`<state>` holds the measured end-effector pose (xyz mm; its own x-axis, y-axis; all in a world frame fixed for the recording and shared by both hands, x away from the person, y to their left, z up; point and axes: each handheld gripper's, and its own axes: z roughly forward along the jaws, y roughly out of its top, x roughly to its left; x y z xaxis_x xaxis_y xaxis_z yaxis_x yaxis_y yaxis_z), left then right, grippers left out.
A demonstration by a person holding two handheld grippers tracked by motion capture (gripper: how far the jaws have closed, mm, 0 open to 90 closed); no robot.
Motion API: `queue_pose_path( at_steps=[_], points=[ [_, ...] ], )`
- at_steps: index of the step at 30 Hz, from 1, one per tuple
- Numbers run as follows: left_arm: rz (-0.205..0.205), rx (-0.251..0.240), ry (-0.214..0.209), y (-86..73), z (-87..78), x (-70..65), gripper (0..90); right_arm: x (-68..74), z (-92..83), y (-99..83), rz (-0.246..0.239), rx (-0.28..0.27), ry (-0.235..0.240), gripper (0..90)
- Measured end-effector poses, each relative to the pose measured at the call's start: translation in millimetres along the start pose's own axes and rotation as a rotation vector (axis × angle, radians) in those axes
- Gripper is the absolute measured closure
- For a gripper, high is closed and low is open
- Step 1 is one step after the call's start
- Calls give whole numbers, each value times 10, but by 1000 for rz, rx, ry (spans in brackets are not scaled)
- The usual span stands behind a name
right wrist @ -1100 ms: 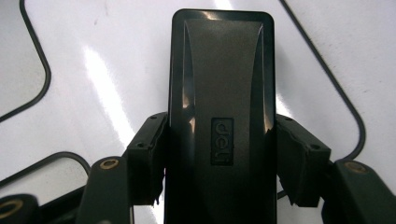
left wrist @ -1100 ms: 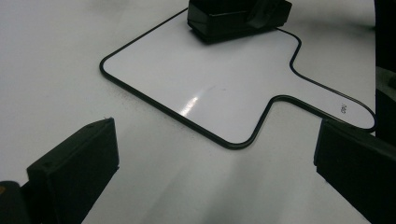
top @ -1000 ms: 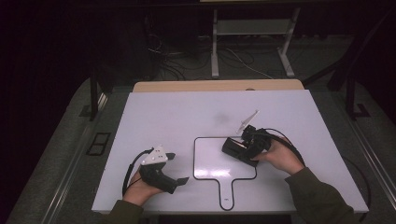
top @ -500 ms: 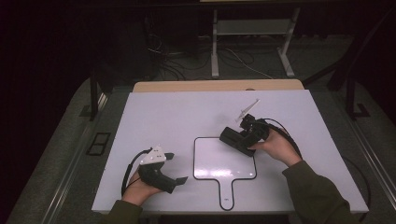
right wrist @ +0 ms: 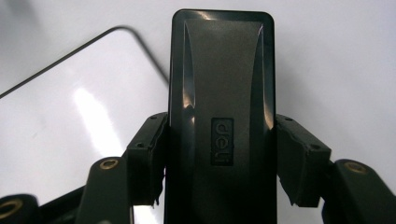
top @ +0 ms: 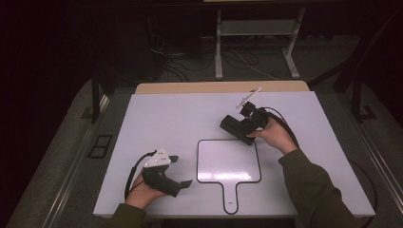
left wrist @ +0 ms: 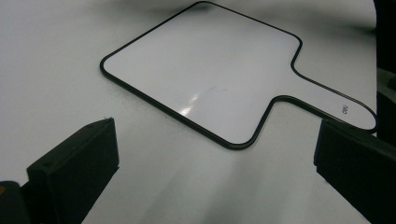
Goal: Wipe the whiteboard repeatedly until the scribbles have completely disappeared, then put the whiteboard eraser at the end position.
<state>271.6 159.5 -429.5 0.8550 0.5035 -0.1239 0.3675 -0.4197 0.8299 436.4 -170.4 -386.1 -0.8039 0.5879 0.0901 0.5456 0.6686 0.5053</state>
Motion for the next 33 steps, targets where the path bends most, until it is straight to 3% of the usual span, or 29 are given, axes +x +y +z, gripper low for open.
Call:
queue_pose_path(
  at_steps=[6, 14, 18, 25, 30, 31, 33],
  points=[
    [15, 6, 0, 4, -1, 1, 0, -207, 93, 204, 35, -18, -15, 388],
    [6, 1, -1, -3, -1, 8, 0, -428, 311, 417, 37, 7, -45, 388],
    [9, 2, -5, -2, 4, 25, 0, -453, 460, 485, 33, 31, -50, 387],
    [8, 2, -1, -4, -8, 18, 0, -473, 698, 515, 20, 57, -101, 383],
    [2, 4, 2, -10, -7, 33, 0, -486, 642, 486, 6, 16, -96, 353],
    [2, 3, 2, -11, -4, 35, 0, -480, 605, 479, 31, 1, -73, 346],
    [2, 4, 1, -12, -2, 38, 0, -485, 557, 461, 43, -14, -71, 328]
  ],
)
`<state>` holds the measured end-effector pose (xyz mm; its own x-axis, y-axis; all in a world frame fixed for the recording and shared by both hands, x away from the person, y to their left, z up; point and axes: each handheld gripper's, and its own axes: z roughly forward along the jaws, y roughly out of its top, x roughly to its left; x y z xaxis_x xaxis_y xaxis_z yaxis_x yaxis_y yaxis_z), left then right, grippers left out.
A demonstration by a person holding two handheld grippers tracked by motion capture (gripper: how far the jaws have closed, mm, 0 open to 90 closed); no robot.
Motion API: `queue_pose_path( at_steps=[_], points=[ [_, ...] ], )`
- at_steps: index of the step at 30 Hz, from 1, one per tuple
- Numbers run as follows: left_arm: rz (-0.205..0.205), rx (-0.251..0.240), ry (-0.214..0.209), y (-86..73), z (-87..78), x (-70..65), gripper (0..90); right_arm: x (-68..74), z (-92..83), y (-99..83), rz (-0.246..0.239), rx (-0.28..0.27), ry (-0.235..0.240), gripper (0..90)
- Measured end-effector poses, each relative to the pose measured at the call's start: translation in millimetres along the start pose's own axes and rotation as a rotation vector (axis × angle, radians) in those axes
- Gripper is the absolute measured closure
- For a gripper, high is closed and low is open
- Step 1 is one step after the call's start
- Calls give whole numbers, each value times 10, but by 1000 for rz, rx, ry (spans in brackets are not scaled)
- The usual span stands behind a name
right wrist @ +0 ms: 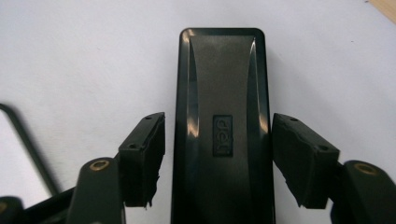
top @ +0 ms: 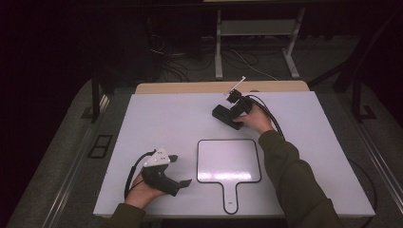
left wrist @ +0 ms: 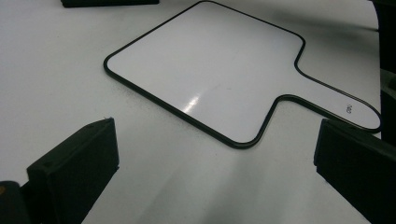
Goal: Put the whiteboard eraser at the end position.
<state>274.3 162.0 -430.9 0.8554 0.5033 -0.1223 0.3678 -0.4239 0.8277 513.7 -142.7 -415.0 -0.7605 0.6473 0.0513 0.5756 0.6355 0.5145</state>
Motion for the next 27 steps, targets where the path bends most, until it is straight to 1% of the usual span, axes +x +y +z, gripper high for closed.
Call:
queue_pose_path(
  at_steps=[1, 4, 5, 7, 11, 14, 17, 18, 20, 21, 24, 26, 27],
  points=[
    [1, 1, 1, 0, -1, 1, 0, 13, -29, -12, 27, -15, 10, 321],
    [-1, -7, 0, -1, -5, 10, 0, 16, -93, -51, 34, -38, 11, 301],
    [-3, -8, 1, -1, -5, 11, 0, 19, -121, -69, 28, -45, 2, 299],
    [-3, -7, 1, 1, -1, 11, 0, 26, -157, -86, 35, -54, 4, 283],
    [3, -6, 3, 2, 6, 27, 0, 74, -233, -126, 25, -102, 11, 258],
    [-2, -15, 4, 1, 6, 54, 0, 116, -273, -146, 20, -131, 26, 246],
    [7, -15, 3, 4, 18, 91, 0, 158, -308, -176, 22, -149, 42, 230],
    [6, -17, 3, 4, 20, 102, 0, 168, -321, -193, 18, -156, 39, 222],
    [2, -20, 2, 0, 26, 120, 0, 183, -342, -222, 21, -168, 39, 211],
    [3, -21, 2, -3, 29, 125, 0, 189, -355, -243, 26, -173, 33, 188],
    [5, -23, -3, -10, 35, 137, 0, 200, -398, -313, 35, -201, 20, 186],
    [2, -24, -4, -11, 29, 139, 0, 202, -439, -362, 45, -221, 41, 186],
    [3, -25, -5, -12, 24, 139, 0, 210, -456, -387, 43, -235, 39, 179]
  ],
)
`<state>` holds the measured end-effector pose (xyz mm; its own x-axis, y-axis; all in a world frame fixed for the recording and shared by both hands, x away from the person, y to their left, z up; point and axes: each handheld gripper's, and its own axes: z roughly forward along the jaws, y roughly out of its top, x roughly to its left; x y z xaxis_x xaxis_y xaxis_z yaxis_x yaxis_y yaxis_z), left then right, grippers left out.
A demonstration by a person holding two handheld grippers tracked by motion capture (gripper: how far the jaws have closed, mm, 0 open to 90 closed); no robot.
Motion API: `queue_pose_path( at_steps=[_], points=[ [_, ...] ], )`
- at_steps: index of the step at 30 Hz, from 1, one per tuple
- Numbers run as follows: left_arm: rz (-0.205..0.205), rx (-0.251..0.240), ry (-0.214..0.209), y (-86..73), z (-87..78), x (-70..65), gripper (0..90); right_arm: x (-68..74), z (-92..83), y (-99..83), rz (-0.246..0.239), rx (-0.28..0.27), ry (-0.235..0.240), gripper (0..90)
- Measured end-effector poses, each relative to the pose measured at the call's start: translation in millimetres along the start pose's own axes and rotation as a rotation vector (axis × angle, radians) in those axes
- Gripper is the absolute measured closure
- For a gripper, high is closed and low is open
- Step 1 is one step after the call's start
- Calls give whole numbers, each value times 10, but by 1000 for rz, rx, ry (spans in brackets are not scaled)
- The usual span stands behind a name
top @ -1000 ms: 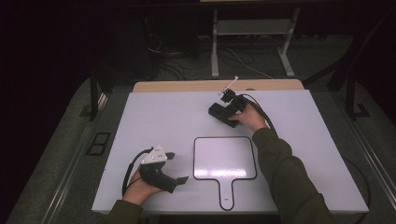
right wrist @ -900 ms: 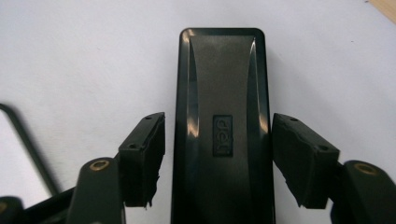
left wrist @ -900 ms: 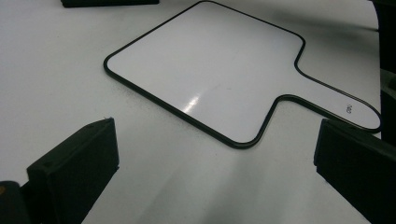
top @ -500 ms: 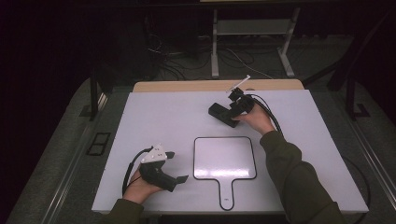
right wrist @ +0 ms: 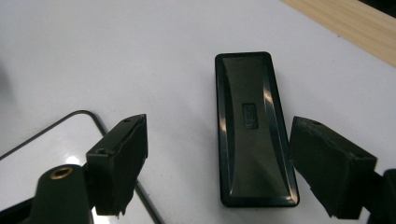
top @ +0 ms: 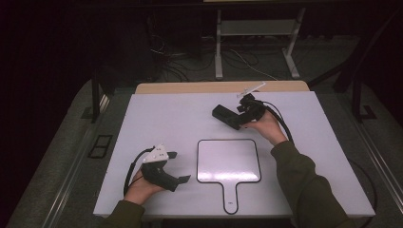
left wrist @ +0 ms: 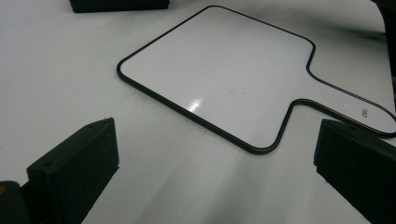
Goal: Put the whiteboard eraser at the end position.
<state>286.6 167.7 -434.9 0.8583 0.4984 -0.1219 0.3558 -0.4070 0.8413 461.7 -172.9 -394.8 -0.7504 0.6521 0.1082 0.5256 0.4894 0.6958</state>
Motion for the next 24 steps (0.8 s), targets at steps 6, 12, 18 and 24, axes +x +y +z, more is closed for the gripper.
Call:
queue_pose_path(
  at_steps=[6, 12, 18, 24],
  points=[
    [1, 2, -2, 2, 2, -22, 0, 100, -154, -135, -16, -66, -44, 163],
    [-2, 1, -1, -3, -7, -22, 0, 144, -271, -263, -1, -99, -59, 127],
    [-5, -2, 1, -10, -18, -30, 0, 196, -375, -398, -6, -130, -51, 127],
    [-5, -1, 1, -16, -28, -42, 0, 298, -510, -553, -5, -183, -81, 127]
  ],
)
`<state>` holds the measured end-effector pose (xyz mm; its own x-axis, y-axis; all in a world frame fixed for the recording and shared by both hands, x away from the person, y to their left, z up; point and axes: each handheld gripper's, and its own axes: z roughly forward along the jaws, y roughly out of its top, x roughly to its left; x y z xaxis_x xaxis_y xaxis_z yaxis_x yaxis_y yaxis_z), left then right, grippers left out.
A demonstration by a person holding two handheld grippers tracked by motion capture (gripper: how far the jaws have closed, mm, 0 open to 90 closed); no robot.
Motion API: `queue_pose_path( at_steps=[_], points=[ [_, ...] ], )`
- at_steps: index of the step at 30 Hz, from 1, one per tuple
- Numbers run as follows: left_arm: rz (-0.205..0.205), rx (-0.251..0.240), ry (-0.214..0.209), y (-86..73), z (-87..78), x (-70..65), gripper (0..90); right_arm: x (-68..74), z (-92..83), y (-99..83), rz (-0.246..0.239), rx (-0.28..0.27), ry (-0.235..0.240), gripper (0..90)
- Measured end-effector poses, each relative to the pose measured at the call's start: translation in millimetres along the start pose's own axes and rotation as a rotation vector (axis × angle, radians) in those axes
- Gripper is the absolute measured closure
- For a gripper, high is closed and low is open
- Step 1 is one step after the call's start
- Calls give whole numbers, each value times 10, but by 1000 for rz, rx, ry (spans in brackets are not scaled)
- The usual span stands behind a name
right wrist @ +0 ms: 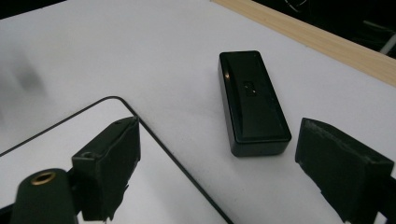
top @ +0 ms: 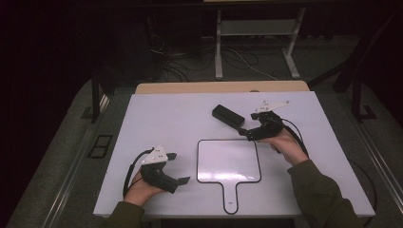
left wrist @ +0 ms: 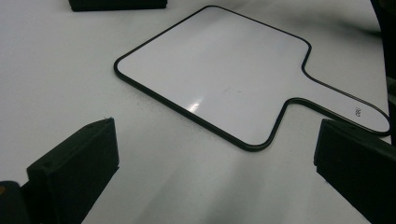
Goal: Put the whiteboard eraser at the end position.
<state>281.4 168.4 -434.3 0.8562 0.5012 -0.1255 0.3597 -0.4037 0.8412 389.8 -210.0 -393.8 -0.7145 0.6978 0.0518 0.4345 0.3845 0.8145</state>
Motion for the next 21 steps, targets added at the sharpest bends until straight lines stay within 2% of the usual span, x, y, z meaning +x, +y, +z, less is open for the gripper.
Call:
queue_pose_path(
  at_steps=[3, 10, 21],
  points=[
    [-1, 1, 1, -1, -5, -7, 0, 55, -78, -45, 10, -12, -20, 127],
    [-8, -2, 2, -2, -20, -9, 0, 117, -215, -202, 43, -30, -11, 127],
    [-7, -4, -1, 1, -22, -16, 0, 131, -426, -545, 79, -37, -38, 127]
  ],
)
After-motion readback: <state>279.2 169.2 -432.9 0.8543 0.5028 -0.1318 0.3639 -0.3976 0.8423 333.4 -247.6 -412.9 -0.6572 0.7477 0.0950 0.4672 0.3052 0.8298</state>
